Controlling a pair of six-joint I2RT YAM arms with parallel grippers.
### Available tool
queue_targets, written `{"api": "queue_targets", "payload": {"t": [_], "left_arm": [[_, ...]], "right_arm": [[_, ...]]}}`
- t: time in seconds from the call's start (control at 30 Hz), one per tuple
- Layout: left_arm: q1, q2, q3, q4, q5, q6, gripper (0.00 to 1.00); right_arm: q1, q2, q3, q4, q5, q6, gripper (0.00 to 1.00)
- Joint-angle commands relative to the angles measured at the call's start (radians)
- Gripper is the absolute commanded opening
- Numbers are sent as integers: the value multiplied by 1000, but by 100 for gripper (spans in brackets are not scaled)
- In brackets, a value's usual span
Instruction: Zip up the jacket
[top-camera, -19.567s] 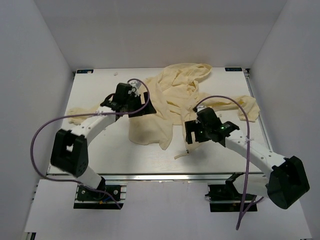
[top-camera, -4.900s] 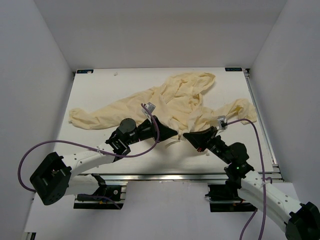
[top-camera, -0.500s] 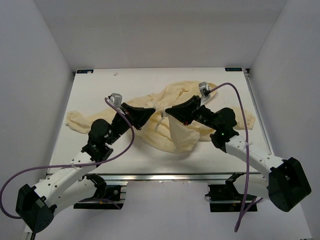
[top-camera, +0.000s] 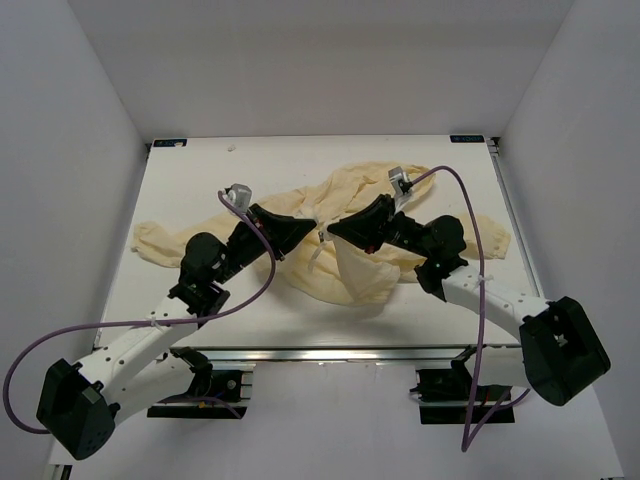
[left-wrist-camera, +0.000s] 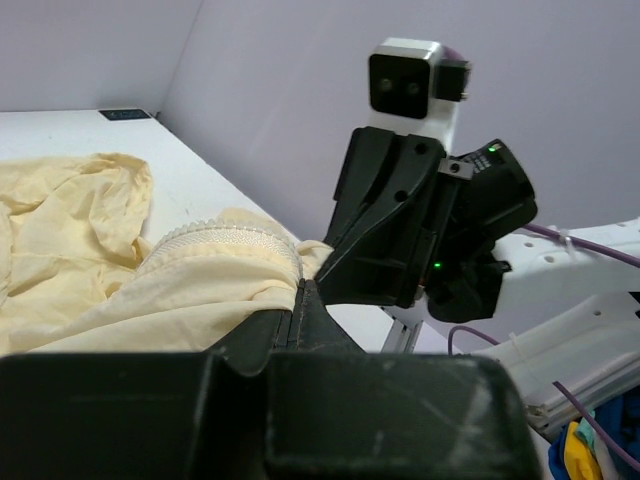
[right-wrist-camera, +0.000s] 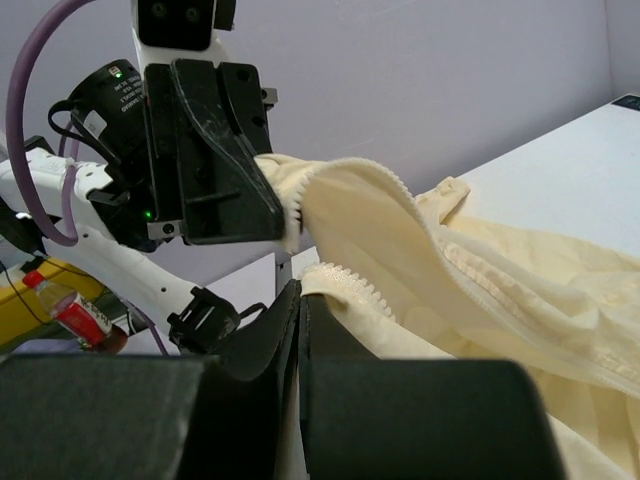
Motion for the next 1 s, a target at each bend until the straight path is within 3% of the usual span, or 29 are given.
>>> {"api": "queue_targets", "payload": {"t": [0.0,0.97], "left_arm": [[18,-16,-12,45,68,-21,0],[30,-14,-59,107,94,-103,0]], "right_arm": [[-13,27,-14,175,-44,47,0],[-19,7,-21,195,-33,39,0]]}}
